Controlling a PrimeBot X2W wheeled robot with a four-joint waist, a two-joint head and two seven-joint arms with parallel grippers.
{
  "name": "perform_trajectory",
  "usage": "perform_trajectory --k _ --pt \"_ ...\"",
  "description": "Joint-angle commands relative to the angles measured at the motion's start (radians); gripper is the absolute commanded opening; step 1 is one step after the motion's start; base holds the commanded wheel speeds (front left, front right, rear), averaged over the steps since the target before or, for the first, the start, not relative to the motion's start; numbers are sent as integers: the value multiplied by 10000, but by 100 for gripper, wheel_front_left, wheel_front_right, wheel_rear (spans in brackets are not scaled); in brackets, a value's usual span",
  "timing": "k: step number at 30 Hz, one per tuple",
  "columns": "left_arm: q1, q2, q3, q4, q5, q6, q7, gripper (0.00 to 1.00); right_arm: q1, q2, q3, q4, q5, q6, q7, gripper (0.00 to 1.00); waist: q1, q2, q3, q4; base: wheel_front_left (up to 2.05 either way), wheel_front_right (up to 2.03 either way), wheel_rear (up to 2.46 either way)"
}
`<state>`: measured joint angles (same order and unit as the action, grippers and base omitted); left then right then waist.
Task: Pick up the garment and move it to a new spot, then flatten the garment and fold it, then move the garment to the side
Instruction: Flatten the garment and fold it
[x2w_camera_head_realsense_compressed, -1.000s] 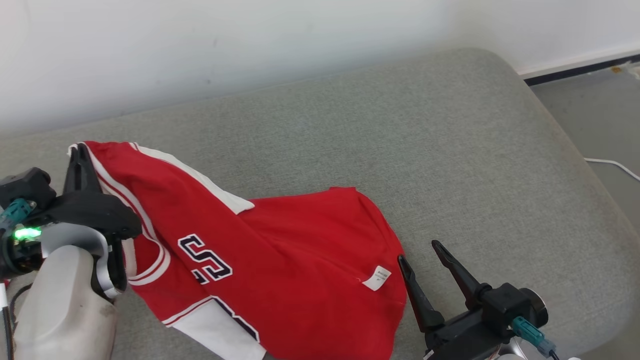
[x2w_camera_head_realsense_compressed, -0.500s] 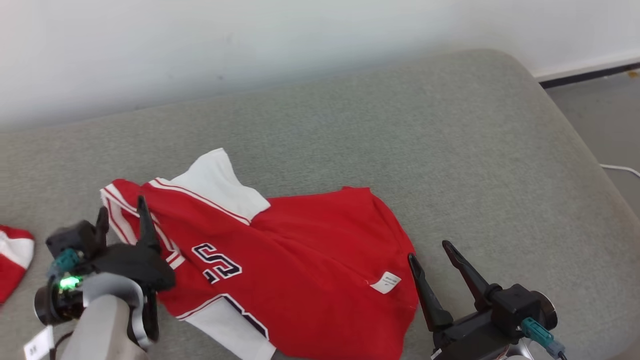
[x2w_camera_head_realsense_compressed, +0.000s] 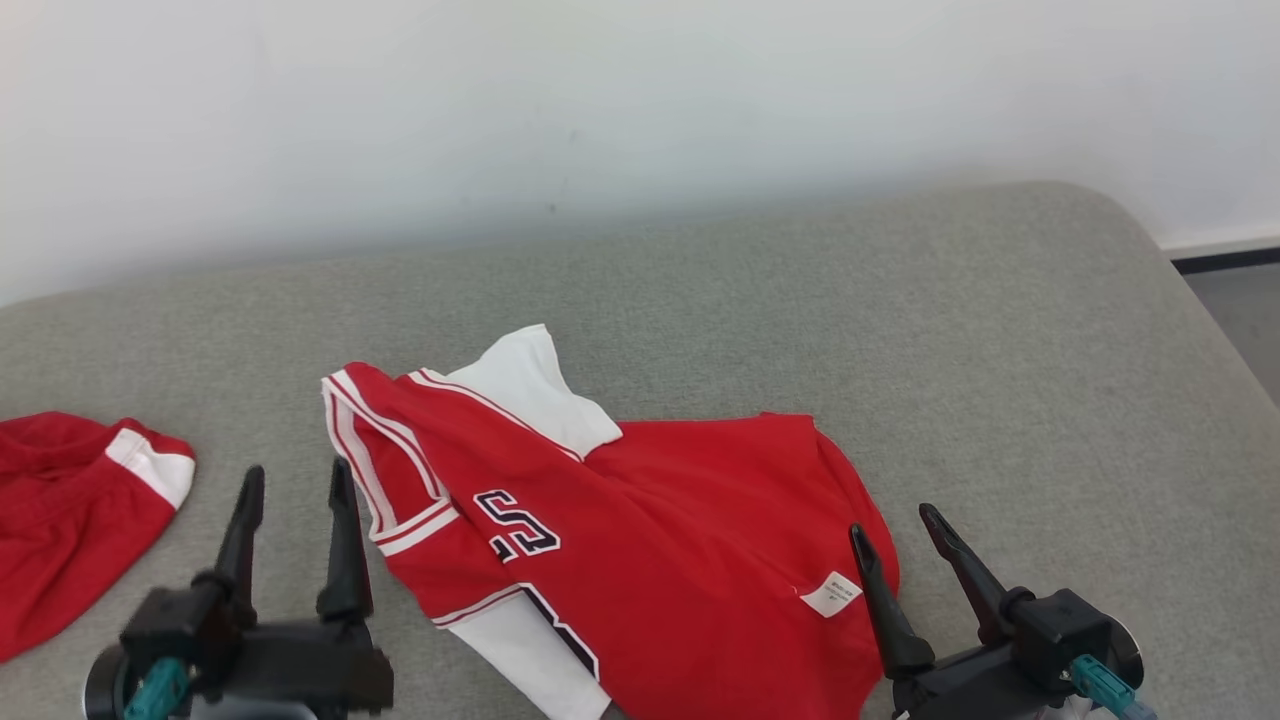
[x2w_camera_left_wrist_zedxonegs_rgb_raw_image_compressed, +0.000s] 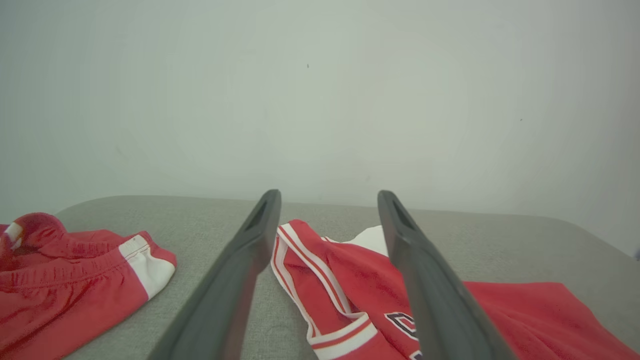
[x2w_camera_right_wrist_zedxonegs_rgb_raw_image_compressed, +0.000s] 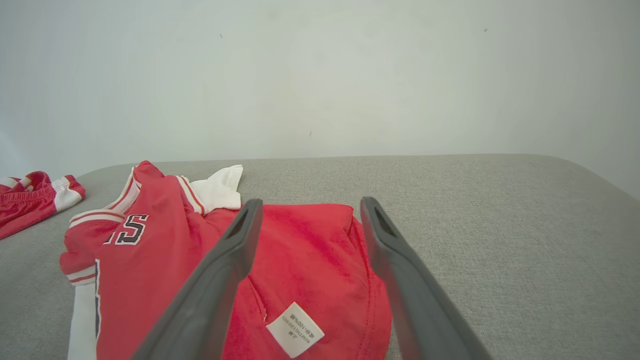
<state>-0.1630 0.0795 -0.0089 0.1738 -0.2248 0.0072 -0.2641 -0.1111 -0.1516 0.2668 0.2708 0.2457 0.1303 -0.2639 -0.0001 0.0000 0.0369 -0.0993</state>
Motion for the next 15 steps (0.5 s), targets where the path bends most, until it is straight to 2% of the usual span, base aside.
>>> perform_trajectory --k 1,11,15 --pt "549 -66 43 -348 216 -80 -5 100 136 6 -56 -34 -35 9 -9 100 1 0 -290 305 0 0 0" --pt "2345 -231 132 -1041 540 -335 -5 100 458 -29 -308 -88 -122 9 -9 100 1 0 -597 682 0 0 0" --pt "2716 -271 80 -1180 577 -254 -5 100 593 -9 -493 -120 -152 9 -9 100 1 0 -633 795 0 0 0"
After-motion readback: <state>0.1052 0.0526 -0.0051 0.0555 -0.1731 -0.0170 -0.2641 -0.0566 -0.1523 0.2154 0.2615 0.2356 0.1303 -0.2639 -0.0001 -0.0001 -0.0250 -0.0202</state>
